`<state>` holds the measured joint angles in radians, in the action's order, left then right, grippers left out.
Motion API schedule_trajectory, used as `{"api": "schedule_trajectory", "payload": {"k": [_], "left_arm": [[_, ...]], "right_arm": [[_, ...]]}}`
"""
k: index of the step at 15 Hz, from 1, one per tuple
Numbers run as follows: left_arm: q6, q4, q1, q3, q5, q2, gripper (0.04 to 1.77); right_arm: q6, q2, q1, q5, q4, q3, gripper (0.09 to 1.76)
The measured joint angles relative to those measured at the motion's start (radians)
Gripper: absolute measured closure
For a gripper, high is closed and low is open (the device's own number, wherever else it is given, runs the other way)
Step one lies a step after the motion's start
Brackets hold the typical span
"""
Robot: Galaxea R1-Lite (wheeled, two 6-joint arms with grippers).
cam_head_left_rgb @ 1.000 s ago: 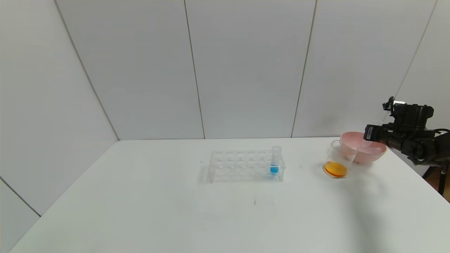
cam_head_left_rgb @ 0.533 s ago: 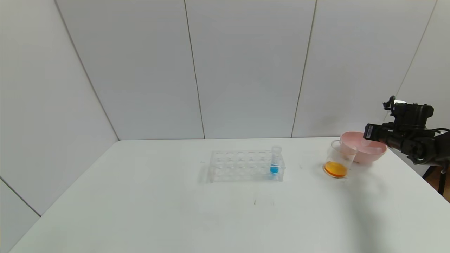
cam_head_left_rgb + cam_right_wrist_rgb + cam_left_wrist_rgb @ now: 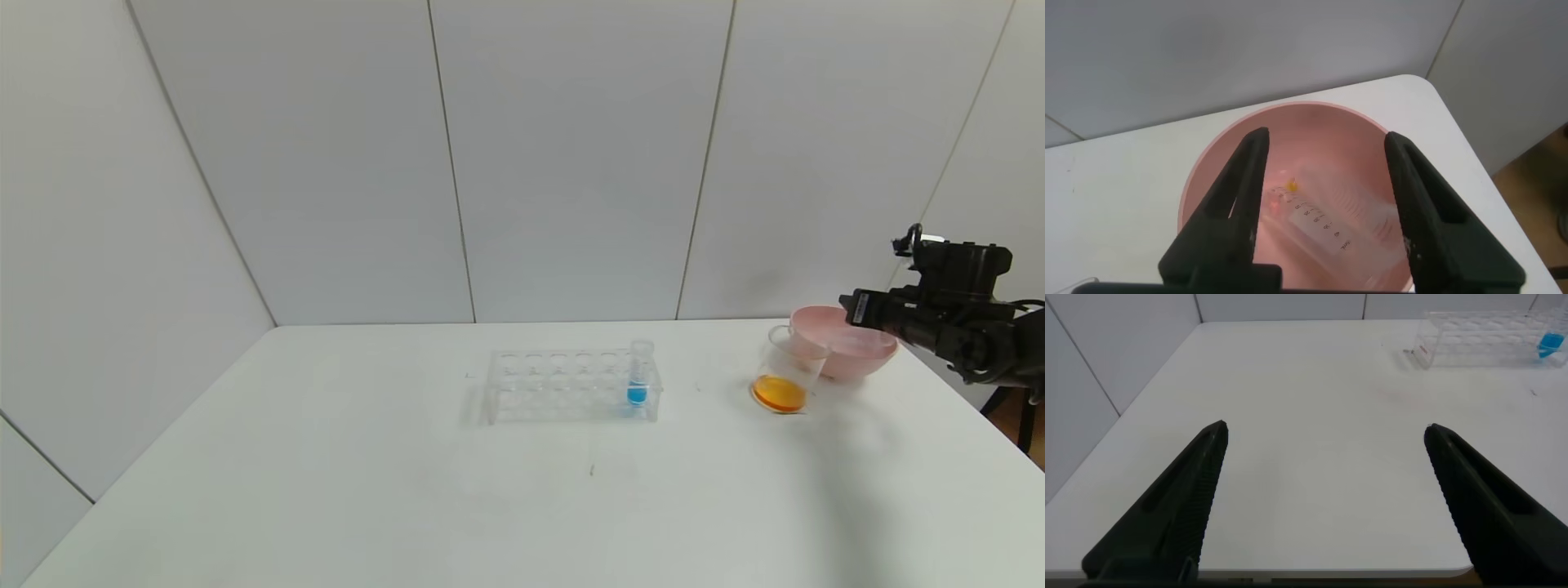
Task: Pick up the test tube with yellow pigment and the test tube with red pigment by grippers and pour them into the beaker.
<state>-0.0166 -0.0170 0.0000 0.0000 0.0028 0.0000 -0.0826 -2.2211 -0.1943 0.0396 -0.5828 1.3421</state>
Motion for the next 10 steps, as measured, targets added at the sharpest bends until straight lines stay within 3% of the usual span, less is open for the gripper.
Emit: {"api": "schedule_trajectory", "payload": {"k": [5,10], "left_arm": [[0.000,0.000,0.000,0.000,0.000,0.000,0.09],[0.000,0.000,0.000,0.000,0.000,0.000,0.09]], "right_arm": [[0.000,0.016,0.000,0.002,0.004,-0.001,0.49],[0.000,0.140,0.056,-0.004,0.027,-0.061,0.33]]}}
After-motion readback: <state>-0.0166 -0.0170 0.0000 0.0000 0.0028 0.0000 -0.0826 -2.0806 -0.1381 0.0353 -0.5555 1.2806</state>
